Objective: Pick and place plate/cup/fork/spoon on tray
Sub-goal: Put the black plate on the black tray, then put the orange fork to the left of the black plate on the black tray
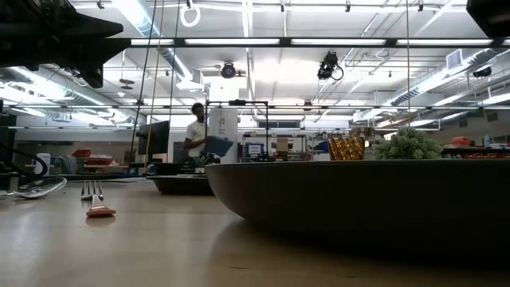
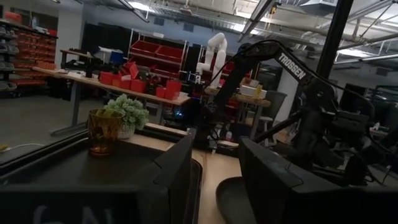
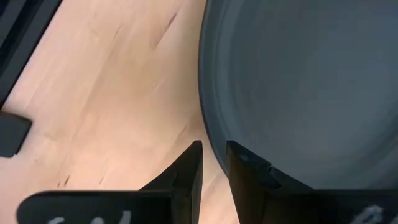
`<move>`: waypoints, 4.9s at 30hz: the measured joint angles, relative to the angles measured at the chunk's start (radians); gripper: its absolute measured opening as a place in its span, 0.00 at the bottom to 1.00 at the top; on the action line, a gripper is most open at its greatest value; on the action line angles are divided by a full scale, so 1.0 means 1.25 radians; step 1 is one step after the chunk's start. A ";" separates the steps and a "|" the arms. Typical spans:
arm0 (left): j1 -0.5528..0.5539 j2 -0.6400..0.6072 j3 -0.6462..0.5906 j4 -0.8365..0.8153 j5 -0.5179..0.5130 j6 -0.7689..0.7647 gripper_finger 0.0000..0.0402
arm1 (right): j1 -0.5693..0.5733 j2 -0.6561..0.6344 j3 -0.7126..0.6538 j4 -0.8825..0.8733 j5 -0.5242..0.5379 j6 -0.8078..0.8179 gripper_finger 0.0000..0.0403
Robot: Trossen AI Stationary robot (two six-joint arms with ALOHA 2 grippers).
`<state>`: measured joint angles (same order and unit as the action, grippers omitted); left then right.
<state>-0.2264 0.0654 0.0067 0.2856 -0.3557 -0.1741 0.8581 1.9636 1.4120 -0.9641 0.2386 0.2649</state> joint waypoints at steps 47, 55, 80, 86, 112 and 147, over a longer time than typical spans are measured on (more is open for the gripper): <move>0.000 0.000 0.000 -0.008 0.000 0.001 0.35 | -0.004 0.013 -0.057 0.070 0.023 -0.174 0.08; 0.000 0.000 0.000 -0.009 0.000 0.001 0.35 | -0.004 0.013 -0.057 0.073 0.021 -0.194 0.03; 0.000 0.000 0.000 -0.029 0.000 -0.020 0.35 | -0.140 -0.018 0.119 -0.168 0.089 -0.312 0.02; 0.000 0.000 0.000 -0.029 0.000 -0.020 0.35 | -0.204 -0.149 -0.050 -0.032 0.099 -0.326 0.02; 0.000 0.000 0.000 -0.031 -0.014 -0.018 0.35 | -0.589 -0.357 -0.455 0.227 0.020 -0.627 0.02; 0.000 0.000 0.000 -0.038 -0.014 -0.040 0.35 | -0.584 -0.359 -0.283 -0.052 0.065 -0.468 0.29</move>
<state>-0.2265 0.0650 0.0071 0.2375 -0.3737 -0.2248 0.1277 1.5143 1.0580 -1.0293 0.3199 -0.3207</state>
